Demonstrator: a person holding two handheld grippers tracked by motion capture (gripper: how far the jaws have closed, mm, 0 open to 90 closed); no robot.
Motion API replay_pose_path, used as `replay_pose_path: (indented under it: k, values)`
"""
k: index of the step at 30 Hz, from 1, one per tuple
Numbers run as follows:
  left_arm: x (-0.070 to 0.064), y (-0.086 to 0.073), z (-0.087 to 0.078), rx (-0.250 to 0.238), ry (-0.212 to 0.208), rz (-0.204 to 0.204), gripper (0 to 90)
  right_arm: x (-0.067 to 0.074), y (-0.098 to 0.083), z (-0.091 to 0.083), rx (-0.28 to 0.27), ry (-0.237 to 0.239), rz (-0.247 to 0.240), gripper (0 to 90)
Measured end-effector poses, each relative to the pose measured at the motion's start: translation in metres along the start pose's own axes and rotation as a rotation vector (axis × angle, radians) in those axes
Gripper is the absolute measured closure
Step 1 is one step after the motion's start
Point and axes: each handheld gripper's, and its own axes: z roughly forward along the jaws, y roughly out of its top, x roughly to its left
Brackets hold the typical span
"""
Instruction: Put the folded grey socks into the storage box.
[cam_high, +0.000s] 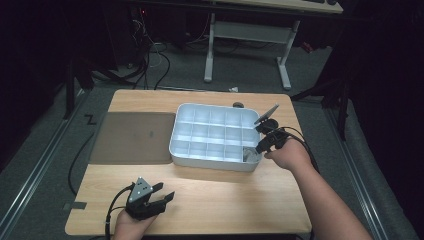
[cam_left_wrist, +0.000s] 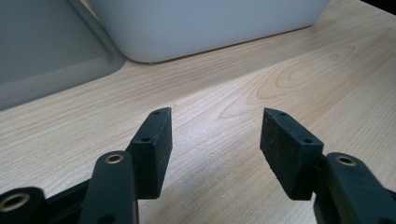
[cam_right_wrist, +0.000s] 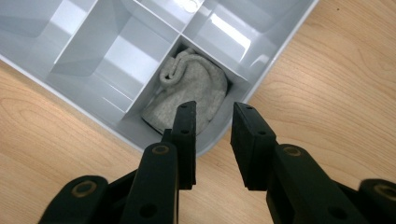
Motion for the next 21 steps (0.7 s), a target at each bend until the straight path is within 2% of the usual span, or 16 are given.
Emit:
replay_pose_path:
  k: [9,10,13,16,21]
  values:
    - [0.000,0.000,0.000,0.006,0.000,0.000,44.6,-0.010,-0.010,-0.004,-0.022,-0.019,0.028,71.2]
    - [0.000,0.000,0.000,0.006,0.000,-0.001,44.6,-0.011,-0.012,-0.005,-0.020,-0.015,0.043,71.1]
    - [0.000,0.000,0.000,0.006,0.002,0.002,44.6,-0.015,-0.017,-0.005,-0.035,-0.024,0.043,70.6]
    - [0.001,0.000,0.000,0.005,0.005,0.008,44.5,-0.017,-0.024,-0.005,-0.062,-0.024,0.054,69.4]
    - [0.001,0.000,0.000,0.002,0.008,0.009,44.4,-0.016,-0.040,-0.004,-0.140,-0.043,0.058,65.9]
